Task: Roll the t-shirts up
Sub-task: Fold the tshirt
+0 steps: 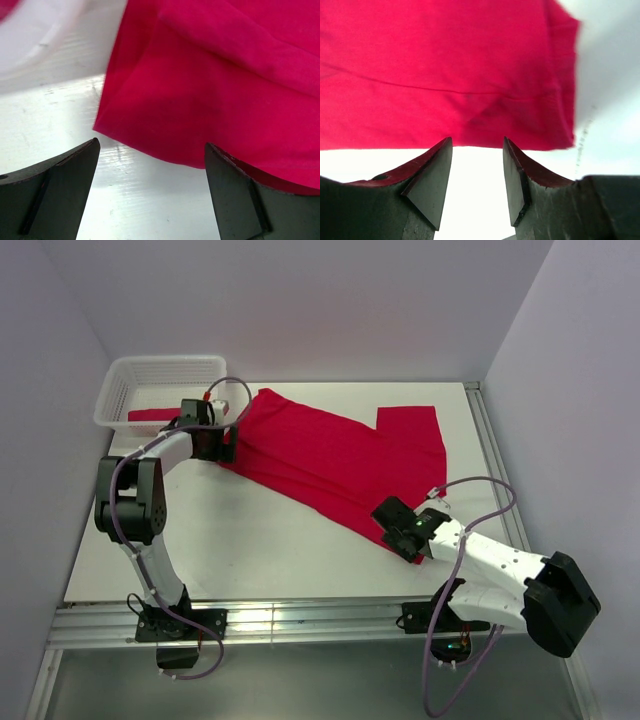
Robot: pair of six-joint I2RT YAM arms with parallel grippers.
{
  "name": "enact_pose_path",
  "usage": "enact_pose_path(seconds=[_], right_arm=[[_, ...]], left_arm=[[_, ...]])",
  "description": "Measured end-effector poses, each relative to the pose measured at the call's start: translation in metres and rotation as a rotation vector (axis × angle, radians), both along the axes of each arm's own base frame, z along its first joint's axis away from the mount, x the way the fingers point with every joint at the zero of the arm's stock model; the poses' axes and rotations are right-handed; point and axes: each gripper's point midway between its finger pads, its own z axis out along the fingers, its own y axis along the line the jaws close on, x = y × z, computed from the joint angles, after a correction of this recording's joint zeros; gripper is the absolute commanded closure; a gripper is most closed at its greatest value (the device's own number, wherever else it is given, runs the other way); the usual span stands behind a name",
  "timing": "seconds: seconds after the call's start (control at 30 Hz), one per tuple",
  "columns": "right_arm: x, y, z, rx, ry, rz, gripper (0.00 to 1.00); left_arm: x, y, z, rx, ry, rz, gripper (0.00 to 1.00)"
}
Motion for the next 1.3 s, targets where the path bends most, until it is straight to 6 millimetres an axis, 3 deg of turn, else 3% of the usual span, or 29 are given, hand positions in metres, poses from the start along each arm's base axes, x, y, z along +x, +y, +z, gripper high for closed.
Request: enact_pose_path(seconds=[0.23, 0.37, 0.53, 0.7, 0.9, 1.0, 1.1, 1.17, 1.23, 1.27, 1.3], right_arm=[[-0.016, -0.012, -0.016, -0.026, 0.071, -0.08, 0.49], [-0.017, -0.011, -0.019, -0.016, 0.08, -0.108, 0.46], [-0.02, -0.007, -0.02, 0.02, 0.092, -0.153, 0.39], [-0.022, -0.005, -0.023, 0.044, 0.11, -0.218, 0.43], [-0.024, -0.007, -0.024, 0.034, 0.13, -0.308, 0.52], [-0.025, -0.009, -0.025, 0.034, 0.131, -0.352, 0.66], [-0.025, -0.011, -0.026, 0.027, 0.133, -0.387, 0.83], [-0.024, -0.01, -0.025, 0.029, 0.129, -0.401, 1.0], [-0.023, -0.01, -0.025, 0.033, 0.124, -0.415, 1.0], [-0.023, -0.01, -0.025, 0.031, 0.124, -0.42, 1.0], [-0.023, -0.011, -0.024, 0.03, 0.124, -0.423, 1.0]], left_arm=[[0.004, 0.002, -0.006, -0.036, 0.005, 0.037, 0.09], [0.002, 0.0, -0.017, -0.049, 0.034, 0.053, 0.09], [0.007, -0.004, -0.016, -0.082, 0.035, 0.071, 0.1], [0.015, -0.006, -0.016, -0.097, 0.025, 0.087, 0.23], [0.017, -0.005, -0.017, -0.102, 0.013, 0.1, 0.35], [0.019, -0.003, -0.018, -0.094, -0.001, 0.106, 0.42], [0.018, -0.002, -0.019, -0.088, -0.015, 0.108, 0.54], [0.017, -0.001, -0.019, -0.083, -0.022, 0.112, 0.63], [0.016, 0.0, -0.02, -0.078, -0.024, 0.112, 0.7], [0.015, 0.001, -0.02, -0.076, -0.025, 0.114, 0.83], [0.015, 0.001, -0.02, -0.075, -0.024, 0.114, 0.88]])
